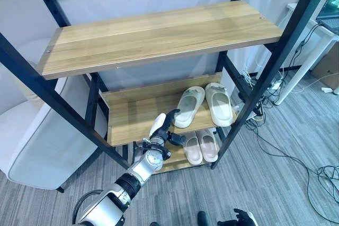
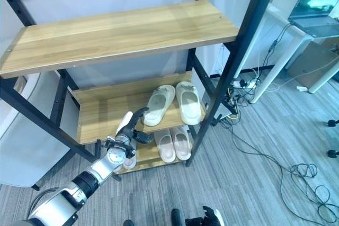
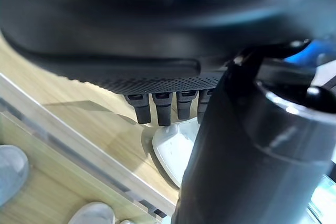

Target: Arrange the slippers neatly on the shoe rack.

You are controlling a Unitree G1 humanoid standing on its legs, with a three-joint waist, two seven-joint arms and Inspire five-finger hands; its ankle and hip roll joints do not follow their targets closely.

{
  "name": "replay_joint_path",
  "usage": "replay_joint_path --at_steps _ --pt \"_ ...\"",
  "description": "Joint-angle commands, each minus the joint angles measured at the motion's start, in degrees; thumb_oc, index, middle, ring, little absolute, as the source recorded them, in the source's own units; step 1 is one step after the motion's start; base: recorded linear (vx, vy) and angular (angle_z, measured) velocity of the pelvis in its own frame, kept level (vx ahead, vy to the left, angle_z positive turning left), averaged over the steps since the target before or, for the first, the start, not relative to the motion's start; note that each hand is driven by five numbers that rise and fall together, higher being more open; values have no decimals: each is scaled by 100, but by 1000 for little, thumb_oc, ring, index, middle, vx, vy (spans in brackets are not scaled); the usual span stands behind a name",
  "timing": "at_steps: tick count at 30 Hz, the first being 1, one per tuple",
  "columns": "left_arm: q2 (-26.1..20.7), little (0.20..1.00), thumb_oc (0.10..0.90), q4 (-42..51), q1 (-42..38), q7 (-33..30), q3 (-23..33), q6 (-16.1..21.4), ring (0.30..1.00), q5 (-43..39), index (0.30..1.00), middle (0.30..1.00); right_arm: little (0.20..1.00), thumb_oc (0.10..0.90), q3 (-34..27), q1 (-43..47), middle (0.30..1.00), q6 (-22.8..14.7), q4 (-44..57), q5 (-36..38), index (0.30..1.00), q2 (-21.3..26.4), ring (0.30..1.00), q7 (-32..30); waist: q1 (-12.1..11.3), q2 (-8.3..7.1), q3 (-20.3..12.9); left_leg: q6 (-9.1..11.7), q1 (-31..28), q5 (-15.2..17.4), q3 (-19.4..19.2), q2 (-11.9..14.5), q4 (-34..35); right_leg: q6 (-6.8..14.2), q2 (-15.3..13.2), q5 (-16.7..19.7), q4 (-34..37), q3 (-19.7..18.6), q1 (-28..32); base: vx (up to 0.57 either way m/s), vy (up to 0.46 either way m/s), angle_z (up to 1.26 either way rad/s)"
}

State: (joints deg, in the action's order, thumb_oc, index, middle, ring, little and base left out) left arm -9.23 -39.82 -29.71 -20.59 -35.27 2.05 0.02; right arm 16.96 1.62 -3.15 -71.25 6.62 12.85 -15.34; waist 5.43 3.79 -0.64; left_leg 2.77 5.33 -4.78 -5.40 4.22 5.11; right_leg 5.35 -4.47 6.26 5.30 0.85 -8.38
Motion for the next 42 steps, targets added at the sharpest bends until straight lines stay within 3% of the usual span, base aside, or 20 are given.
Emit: replay_joint_path --at_steps 1,42 --pt "287 900 800 217 -756 82 258 497 900 -106 900 900 900 800 159 -60 900 -48 -142 135 900 -199 900 -76 -62 -229 128 82 -183 551 183 -157 -11 361 -132 -488 -30 370 263 0 0 0" --pt "1316 900 800 -77 -744 404 -469 578 900 -1138 900 900 900 800 285 74 900 -62 -79 381 900 -141 900 -169 149 -197 177 59 -420 633 94 -123 -11 312 -86 -512 -30 247 418 0 -1 0"
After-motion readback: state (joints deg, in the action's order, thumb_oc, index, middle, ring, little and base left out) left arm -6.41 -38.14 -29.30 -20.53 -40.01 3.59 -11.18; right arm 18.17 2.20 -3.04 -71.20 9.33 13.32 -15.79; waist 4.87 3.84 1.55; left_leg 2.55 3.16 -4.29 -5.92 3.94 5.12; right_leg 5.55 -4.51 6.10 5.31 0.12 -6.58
